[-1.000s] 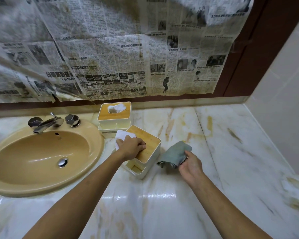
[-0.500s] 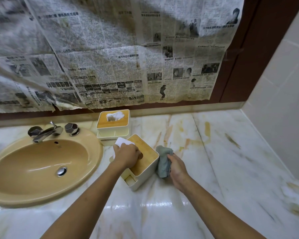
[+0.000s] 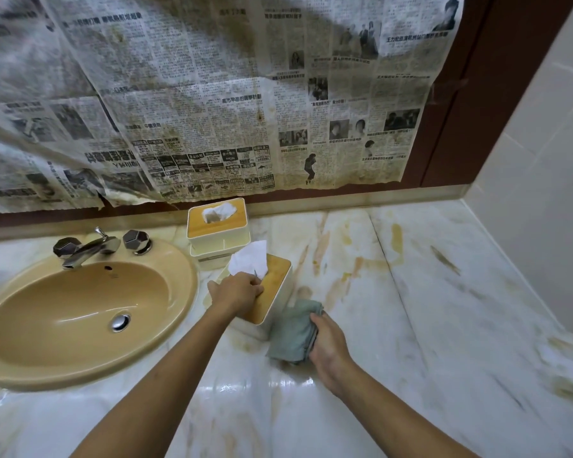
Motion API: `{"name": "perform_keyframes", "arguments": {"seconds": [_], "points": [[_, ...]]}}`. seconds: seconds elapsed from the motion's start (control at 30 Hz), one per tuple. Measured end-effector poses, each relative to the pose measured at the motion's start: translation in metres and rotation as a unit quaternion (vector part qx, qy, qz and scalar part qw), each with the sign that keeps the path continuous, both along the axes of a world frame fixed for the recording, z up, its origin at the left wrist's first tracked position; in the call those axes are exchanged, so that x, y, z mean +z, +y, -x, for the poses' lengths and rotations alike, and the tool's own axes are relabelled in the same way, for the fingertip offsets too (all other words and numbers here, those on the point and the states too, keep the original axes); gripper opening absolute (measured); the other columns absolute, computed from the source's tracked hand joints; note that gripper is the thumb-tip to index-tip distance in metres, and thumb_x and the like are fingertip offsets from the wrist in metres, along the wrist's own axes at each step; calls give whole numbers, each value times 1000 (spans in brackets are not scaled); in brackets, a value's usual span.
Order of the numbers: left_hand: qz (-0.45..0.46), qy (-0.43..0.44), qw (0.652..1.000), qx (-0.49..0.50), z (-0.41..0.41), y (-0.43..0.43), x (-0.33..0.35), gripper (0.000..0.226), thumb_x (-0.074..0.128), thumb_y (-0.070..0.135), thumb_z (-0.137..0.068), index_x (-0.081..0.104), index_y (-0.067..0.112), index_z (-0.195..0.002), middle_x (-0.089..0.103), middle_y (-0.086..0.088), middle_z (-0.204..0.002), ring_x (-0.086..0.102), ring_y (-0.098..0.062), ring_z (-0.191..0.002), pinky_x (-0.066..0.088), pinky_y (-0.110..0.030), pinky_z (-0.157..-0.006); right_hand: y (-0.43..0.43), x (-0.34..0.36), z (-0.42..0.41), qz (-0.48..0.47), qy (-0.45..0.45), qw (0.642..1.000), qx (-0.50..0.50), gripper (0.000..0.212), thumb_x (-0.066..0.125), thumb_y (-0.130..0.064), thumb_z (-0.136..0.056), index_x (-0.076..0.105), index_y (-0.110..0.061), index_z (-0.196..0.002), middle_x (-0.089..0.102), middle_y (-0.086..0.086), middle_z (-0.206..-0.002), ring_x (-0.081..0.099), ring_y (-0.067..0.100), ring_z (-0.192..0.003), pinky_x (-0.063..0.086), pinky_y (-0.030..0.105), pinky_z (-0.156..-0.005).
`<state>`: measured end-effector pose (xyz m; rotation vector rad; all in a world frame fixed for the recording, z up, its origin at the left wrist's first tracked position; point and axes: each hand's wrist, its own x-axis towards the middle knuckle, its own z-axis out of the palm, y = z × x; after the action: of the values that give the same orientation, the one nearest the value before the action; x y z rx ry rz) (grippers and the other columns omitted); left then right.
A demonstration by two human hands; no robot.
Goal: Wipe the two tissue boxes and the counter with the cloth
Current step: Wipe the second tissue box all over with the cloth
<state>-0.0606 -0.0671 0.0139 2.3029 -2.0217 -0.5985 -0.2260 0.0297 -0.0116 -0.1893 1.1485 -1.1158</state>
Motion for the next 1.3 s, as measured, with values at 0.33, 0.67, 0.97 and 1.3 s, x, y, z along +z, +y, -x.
{"name": "perform_keyframes", "arguments": {"seconds": [0.33, 0.67, 0.97, 1.3], "points": [[-17, 40, 999, -18, -2, 0, 6, 20, 54, 42, -96, 72, 36, -102, 70, 12, -107, 56, -18, -109, 23, -41, -90, 3, -2, -7, -10, -124, 992, 19, 27, 41, -12, -103, 59, -5, -122, 67, 17, -112, 64, 29, -100, 49, 46, -95], [-29, 16, 997, -67, -1, 4, 15, 24, 51, 41, -98, 72, 36, -108, 69, 8, -106, 53, -17, -104, 23, -39, -89, -36, -1, -25, 45, 24, 999, 12, 23, 43, -15, -104, 61, -12, -117, 67, 16, -119, 62, 32, -115, 49, 45, -102], [-25, 25, 997, -73, -2, 4, 12, 18, 53, 41, -97, 71, 37, -97, 61, 12, -91, 48, -14, -93, 25, -42, -90, -29, -26, -26, 33, 57, 997, 42, 16, 46, -15, -102, 60, -13, -110, 68, 14, -116, 64, 27, -109, 49, 46, -101], [-27, 18, 995, -91, -2, 8, 12, 16, 53, 43, -97, 66, 38, -90, 60, 13, -88, 50, -15, -93, 22, -39, -84, -64, -17, -8, 48, 189, 981, 16, 8, 58, -11, -94, 58, -19, -92, 66, 11, -104, 63, 26, -98, 52, 39, -90]]}}
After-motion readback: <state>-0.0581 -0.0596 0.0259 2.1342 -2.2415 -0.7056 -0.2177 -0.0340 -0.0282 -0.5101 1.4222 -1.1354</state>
